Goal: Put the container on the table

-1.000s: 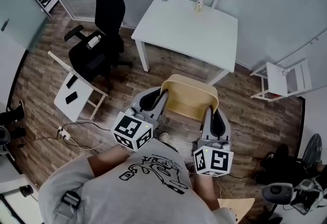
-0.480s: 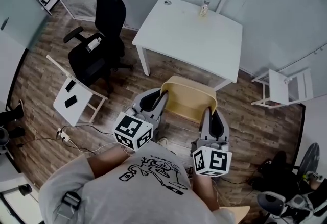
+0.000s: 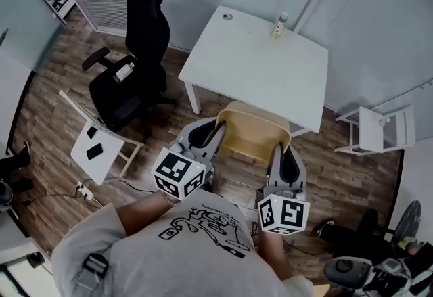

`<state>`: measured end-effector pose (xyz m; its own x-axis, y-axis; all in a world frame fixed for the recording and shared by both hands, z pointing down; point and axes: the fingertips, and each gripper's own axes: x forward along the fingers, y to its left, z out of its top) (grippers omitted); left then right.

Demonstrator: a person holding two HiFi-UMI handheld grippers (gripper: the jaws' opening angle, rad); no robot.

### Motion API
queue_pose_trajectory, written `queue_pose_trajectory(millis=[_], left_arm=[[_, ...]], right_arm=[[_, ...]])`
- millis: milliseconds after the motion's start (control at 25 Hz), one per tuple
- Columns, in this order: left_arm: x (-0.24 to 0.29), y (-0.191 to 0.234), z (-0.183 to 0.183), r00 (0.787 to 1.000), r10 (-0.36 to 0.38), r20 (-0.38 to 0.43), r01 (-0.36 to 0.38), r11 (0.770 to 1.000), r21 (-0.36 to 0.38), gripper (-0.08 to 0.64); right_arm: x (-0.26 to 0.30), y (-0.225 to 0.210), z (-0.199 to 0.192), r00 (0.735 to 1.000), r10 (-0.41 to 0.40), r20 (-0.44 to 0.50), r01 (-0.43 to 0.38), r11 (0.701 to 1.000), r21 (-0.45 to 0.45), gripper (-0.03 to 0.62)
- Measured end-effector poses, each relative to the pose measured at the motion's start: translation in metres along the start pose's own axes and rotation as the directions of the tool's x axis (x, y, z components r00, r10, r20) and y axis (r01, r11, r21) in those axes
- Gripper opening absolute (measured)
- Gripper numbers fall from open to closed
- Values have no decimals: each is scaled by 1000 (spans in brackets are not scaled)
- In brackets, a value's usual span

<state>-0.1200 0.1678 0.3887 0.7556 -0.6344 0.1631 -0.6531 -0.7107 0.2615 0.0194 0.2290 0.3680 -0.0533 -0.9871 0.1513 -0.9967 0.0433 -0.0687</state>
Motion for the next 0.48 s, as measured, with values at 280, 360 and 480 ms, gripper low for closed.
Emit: queue_pose_trajectory(millis=[280, 360, 480], left_arm=[[27, 26, 6, 999, -31, -22, 31, 999, 7, 31], [31, 28, 6, 999, -36, -28, 36, 999, 0, 31], [45, 32, 5, 999, -40, -37, 40, 999, -6, 31]], right_arm=[[33, -2, -1, 999, -30, -23, 31, 1000, 5, 34], [37, -5, -3, 999, -35, -30, 35, 999, 5, 34], [50, -13, -3, 999, -40, -36, 41, 999, 6, 34]])
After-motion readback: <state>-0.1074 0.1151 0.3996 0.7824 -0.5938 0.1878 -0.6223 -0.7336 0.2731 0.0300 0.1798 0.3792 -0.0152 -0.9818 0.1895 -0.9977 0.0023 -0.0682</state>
